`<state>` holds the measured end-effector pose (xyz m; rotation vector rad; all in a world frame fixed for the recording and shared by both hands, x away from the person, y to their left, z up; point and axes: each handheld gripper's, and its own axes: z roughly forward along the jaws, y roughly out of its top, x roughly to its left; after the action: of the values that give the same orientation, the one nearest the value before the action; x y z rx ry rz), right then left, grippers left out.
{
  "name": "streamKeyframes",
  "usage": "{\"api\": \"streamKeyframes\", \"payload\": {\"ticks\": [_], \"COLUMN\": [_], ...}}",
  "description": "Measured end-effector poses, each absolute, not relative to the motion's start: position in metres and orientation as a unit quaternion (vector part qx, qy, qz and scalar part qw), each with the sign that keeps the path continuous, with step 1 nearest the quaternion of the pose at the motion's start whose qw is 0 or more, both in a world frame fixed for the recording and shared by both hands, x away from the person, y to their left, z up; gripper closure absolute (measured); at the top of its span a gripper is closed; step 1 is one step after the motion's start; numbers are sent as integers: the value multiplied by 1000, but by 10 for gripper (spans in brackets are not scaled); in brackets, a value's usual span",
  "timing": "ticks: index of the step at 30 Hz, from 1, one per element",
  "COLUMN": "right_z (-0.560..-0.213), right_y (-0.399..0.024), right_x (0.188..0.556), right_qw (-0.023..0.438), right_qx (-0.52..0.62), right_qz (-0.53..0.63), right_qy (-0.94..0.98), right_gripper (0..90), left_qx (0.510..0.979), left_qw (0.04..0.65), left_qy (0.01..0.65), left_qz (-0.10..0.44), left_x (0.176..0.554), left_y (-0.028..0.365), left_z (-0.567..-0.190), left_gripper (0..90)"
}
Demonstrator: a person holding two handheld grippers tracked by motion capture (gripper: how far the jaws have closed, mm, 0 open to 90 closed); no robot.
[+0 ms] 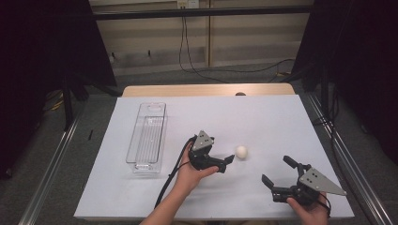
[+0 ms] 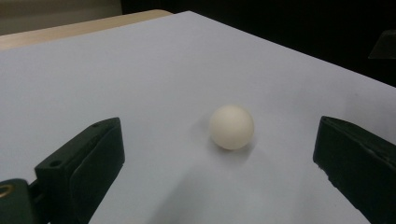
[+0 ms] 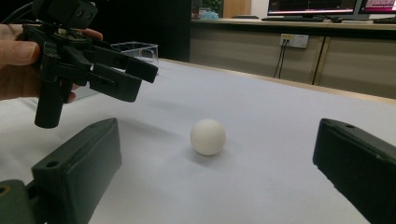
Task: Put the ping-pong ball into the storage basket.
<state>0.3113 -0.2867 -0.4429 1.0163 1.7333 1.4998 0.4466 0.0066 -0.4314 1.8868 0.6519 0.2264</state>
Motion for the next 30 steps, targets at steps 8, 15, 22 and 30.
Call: {"api": "streamKeyframes", "payload": {"ticks": [8,15,22,30], "right_z": [-443,-443,-443,-443], "right_y": [-286,-286,-286,-286], "right_x": [312,312,312,312], "right_qw": [310,311,312,310], "right_qx": [384,383,384,383], "right_qz": [569,570,569,570], "right_qy": [658,657,657,658], "right_gripper": [8,8,8,8], "left_qx": [794,795,803,801], "left_qw": [533,531,525,522], "left_qy": [275,276,267,280], "left_qz": [94,96,92,87], "left_x": [448,450,452,456], "left_y": [6,4,-2,-5], "left_z": [-432,-430,-428,-431], "left_gripper": [21,22,22,21]}}
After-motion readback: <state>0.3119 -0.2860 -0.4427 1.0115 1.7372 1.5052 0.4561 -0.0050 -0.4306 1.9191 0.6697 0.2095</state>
